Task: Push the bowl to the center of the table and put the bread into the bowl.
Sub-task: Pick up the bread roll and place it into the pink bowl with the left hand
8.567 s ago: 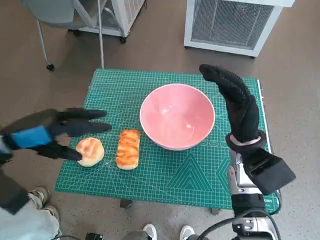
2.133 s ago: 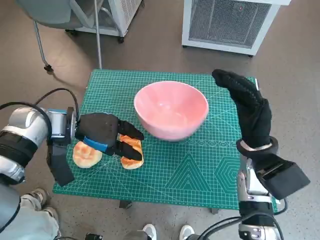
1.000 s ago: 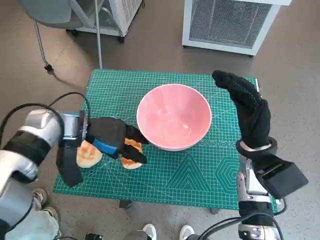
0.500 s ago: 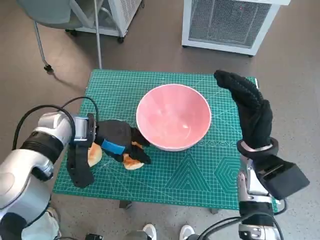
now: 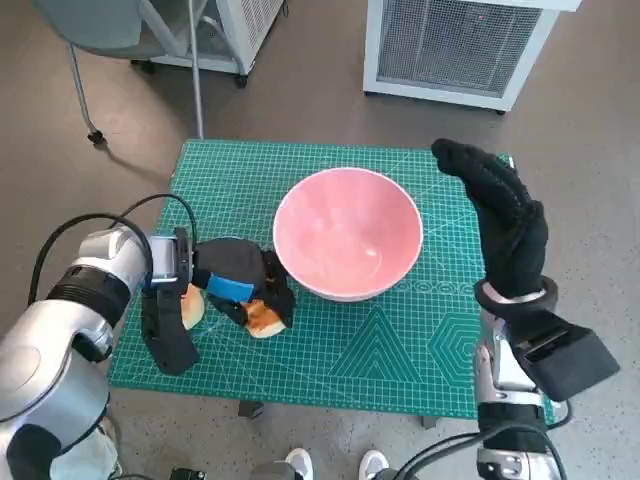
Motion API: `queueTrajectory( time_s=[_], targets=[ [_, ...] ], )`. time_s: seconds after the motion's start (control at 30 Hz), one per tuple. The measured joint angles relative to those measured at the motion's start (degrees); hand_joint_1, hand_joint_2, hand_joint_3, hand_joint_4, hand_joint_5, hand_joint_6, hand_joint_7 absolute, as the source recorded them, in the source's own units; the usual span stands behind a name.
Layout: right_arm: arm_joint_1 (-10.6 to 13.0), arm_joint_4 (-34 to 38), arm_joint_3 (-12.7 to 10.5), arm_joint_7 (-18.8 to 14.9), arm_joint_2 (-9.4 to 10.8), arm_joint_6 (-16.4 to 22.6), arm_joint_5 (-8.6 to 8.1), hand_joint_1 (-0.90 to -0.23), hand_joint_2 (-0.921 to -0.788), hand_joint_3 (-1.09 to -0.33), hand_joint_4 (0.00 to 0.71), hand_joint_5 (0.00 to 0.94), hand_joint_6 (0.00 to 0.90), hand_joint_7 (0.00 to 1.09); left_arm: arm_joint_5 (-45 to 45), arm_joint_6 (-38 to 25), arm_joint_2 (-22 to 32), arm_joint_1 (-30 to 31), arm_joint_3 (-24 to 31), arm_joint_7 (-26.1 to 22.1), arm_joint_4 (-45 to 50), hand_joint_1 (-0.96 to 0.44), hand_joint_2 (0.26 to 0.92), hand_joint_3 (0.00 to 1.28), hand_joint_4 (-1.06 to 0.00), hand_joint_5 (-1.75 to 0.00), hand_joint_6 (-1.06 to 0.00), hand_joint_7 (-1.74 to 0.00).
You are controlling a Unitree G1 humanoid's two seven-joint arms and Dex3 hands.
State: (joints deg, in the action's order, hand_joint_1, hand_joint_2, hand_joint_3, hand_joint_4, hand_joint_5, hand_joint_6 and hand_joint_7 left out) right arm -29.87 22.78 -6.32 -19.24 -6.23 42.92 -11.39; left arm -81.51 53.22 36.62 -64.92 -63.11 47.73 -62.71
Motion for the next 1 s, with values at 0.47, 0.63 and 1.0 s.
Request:
queueTrajectory(
  time_s=[0.47, 0.63, 1.0],
  targets=[
    [0.0, 1.0, 0.3, 0.0, 0.1, 0.1, -0.01, -0.656, -0.921, -0.818, 0.246, 0.006, -0.001, 0.68, 5.1, 4.4, 9.4, 2.7, 5.0, -4.8, 8.1, 0.0, 0.917, 0.0, -0.75, -0.94, -0.75, -1.2],
    [0.0, 1.3, 0.4, 0.0, 0.1, 0.1, -0.03, -0.657, -0.921, -0.817, 0.246, 0.006, -0.001, 0.68, 8.7, 7.5, 13.6, 3.6, 9.3, -7.2, 13.1, 0.0, 0.917, 0.0, -0.75, -0.94, -0.75, -1.19],
    [-0.1, 1.8, 0.7, -0.2, 0.2, 0.3, -0.08, -0.658, -0.921, -0.814, 0.248, 0.007, -0.001, 0.68, 19.1, 14.0, 21.9, 7.9, 22.0, -14.0, 23.8, 0.0, 0.913, 0.02, -0.73, -0.98, -0.74, -1.18]
  ],
)
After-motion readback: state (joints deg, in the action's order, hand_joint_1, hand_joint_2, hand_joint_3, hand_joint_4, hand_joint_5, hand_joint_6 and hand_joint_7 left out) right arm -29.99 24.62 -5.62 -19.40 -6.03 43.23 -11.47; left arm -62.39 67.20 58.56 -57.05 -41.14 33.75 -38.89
